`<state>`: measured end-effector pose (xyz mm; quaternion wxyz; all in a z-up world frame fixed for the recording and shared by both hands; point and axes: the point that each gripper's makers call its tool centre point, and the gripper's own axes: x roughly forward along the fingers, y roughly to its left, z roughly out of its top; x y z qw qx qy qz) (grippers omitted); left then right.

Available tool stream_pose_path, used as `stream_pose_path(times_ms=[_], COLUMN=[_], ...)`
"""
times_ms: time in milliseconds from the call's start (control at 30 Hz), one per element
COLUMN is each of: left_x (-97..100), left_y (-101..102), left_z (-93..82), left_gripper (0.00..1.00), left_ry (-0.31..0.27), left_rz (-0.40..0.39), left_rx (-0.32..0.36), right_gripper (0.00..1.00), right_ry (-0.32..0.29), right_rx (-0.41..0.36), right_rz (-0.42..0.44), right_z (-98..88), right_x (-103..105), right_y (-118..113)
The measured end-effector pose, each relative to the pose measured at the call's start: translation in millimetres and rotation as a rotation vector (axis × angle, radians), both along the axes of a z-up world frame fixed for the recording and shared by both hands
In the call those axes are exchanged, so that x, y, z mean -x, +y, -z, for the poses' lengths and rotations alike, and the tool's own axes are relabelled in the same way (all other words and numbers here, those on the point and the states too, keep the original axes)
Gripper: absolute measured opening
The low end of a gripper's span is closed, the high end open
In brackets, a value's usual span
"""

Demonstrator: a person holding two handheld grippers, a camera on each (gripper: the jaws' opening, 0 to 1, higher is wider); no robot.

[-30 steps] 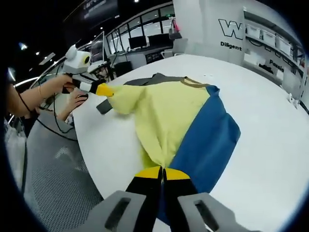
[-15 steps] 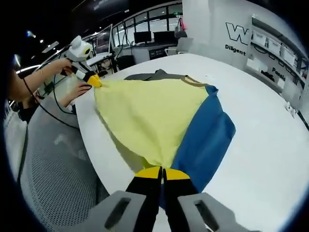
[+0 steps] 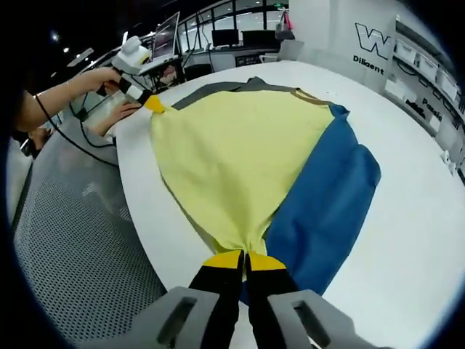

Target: Fold the garment on the visible template until the final outline fits inside the template.

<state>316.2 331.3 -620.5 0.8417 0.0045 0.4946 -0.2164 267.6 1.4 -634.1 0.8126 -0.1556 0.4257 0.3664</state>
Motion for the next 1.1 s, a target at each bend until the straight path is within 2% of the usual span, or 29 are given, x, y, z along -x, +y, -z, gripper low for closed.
stream_pose_path(times_ms=[133,333,467,600,700,767,867,967,1100], left_x=[7.9,27.5,38.9,39.7,38.2,38.4,38.9,41.1,44.7], left_y=[0,-1,-3,-3,-5,-7,-6,-6,-6], left_z=[-0.1,9.6,13.8,14.7,14.9,14.6,16.3,19.9,17.9], left_gripper=[0.17,0.21,0.23,0.26,0.24,0.23,0.14,0.02,0.0], left_ry=[-0.008,0.035,0.056,0.047,0.039,0.041,0.046,0.059,0.067], left_rz=[0.025,0.032,0.037,0.04,0.044,0.042,0.047,0.043,0.048], left_rx=[0.0,0.012,0.025,0.028,0.032,0.035,0.029,0.02,0.021], right_gripper=[0.0,0.01,0.11,0.17,0.19,0.16,0.04,0.01,0.0], right_ry=[-0.004,-0.01,-0.022,-0.035,-0.035,-0.032,-0.023,-0.027,-0.024], right_rx=[0.0,-0.025,-0.021,-0.024,0.009,0.016,-0.021,-0.046,-0.071], right_rz=[0.015,0.038,0.043,0.066,0.07,0.065,0.096,0.12,0.108], right_z=[2.9,-1.0,-4.0,-3.3,1.8,4.4,5.4,1.8,-2.4], right_x=[1,4,9,7,9,11,12,11,13], right_y=[-1,-2,-3,-7,-12,-13,-13,-14,-10])
